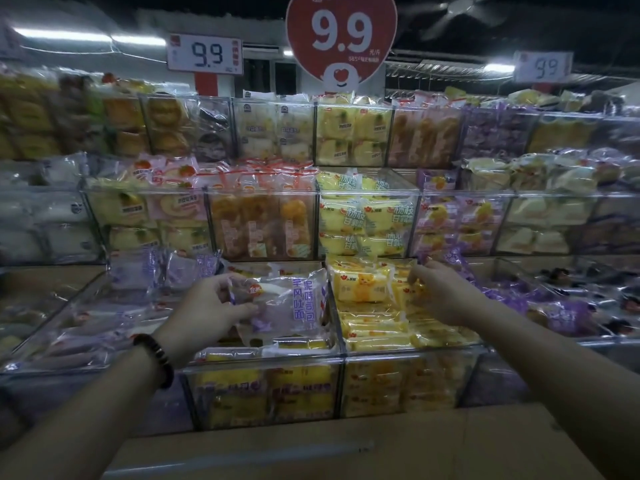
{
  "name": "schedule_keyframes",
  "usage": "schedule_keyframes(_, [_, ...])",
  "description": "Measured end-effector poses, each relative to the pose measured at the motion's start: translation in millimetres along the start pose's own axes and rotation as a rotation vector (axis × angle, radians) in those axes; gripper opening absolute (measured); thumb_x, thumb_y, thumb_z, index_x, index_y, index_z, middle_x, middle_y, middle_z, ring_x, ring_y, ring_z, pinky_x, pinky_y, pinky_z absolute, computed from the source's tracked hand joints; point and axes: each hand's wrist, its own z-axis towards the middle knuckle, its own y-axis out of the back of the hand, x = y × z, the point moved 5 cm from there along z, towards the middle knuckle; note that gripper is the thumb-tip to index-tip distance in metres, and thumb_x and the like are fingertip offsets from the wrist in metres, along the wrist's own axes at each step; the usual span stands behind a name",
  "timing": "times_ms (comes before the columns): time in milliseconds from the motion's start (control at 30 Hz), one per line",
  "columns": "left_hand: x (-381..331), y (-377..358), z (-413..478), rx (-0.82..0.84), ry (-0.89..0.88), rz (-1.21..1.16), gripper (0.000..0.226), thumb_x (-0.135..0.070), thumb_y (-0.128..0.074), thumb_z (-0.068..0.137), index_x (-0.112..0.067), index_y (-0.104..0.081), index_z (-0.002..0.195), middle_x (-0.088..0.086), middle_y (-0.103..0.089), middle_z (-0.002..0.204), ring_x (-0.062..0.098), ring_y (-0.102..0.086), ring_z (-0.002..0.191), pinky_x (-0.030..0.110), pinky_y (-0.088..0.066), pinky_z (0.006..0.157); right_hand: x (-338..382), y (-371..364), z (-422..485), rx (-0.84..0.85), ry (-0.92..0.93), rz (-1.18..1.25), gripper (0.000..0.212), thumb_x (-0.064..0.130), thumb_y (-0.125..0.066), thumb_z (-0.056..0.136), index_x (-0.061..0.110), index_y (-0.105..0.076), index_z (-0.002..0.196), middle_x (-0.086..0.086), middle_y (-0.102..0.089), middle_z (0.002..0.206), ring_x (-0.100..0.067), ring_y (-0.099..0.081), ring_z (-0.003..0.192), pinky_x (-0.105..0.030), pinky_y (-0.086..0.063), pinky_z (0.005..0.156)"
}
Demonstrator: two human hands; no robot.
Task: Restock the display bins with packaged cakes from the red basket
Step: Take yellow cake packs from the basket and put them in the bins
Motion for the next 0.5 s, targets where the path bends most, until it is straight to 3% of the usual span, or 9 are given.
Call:
schedule_keyframes(133, [-5.0, 9.6, -3.2, -0.045, -0.048, 0.047, 0.024, -0.003, -0.080, 0.089, -0.016, -0.073, 0.108, 0.002, -0.081, 0.089, 0.016, -0.078, 0.072, 0.029, -0.060, 0.058, 12.5, 6.8, -0.4, -0.080, -0.074, -0.088, 0.040, 0.022, -0.074, 0.093, 0.026, -0.060, 0.130, -0.001, -0.056, 0.133, -0.022, -0.053, 0.120, -0.040, -0.053, 0.098])
schedule_keyframes(167, [-5.9, 15.1, -3.1, -0.060, -0.057, 0.060, 0.025, -0.004, -0.080, 0.088, -0.016, -0.073, 0.108, 0.003, -0.081, 0.090, 0.016, -0.077, 0.070, 0.031, -0.060, 0.056, 24.5, 13.9, -0.4, -0.173, -0.071, -0.117, 0.041, 0.021, -0.072, 0.092, 0.025, -0.060, 0.130, -0.002, -0.057, 0.133, -0.023, -0.052, 0.122, -0.042, -0.052, 0.099])
schedule_keyframes(233, [-4.3, 29.2, -1.2, -0.083, -0.049, 0.048, 0.026, -0.003, -0.080, 0.088, -0.017, -0.073, 0.109, 0.007, -0.081, 0.093, 0.027, -0.079, 0.077, 0.047, -0.065, 0.066, 63.6, 31.6, -0.4, -0.419, 0.019, -0.091, 0.033, 0.020, -0.070, 0.089, 0.025, -0.063, 0.122, 0.000, -0.061, 0.125, -0.023, -0.053, 0.119, -0.044, -0.050, 0.099])
schedule_keyframes(300, [-1.8, 44.4, 0.6, -0.114, -0.041, 0.036, 0.026, -0.003, -0.081, 0.088, -0.018, -0.073, 0.108, 0.009, -0.080, 0.096, 0.031, -0.079, 0.081, 0.051, -0.065, 0.072, 117.2, 41.0, 0.0, -0.534, 0.195, 0.084, 0.020, 0.022, -0.069, 0.089, 0.027, -0.066, 0.108, 0.004, -0.065, 0.108, -0.020, -0.059, 0.106, -0.044, -0.052, 0.094])
schedule_keyframes(400, [1.0, 67.4, 2.5, -0.175, -0.080, 0.040, 0.025, -0.002, -0.081, 0.087, -0.016, -0.074, 0.108, 0.009, -0.080, 0.092, 0.027, -0.079, 0.078, 0.043, -0.066, 0.071, 199.7, 31.6, 5.6, -0.352, 0.383, 0.354, 0.020, 0.034, -0.072, 0.088, 0.034, -0.064, 0.106, 0.010, -0.062, 0.098, -0.012, -0.060, 0.090, -0.039, -0.056, 0.081])
schedule_keyframes(500, [9.6, 92.5, 6.2, -0.220, -0.113, 0.039, 0.024, 0.001, -0.076, 0.091, -0.016, -0.072, 0.108, 0.008, -0.079, 0.082, 0.025, -0.077, 0.069, 0.041, -0.063, 0.065, 262.2, 7.6, 15.3, -0.086, 0.422, 0.442, 0.058, 0.049, -0.075, 0.089, 0.035, -0.055, 0.141, 0.008, -0.064, 0.119, -0.012, -0.061, 0.099, -0.036, -0.056, 0.085])
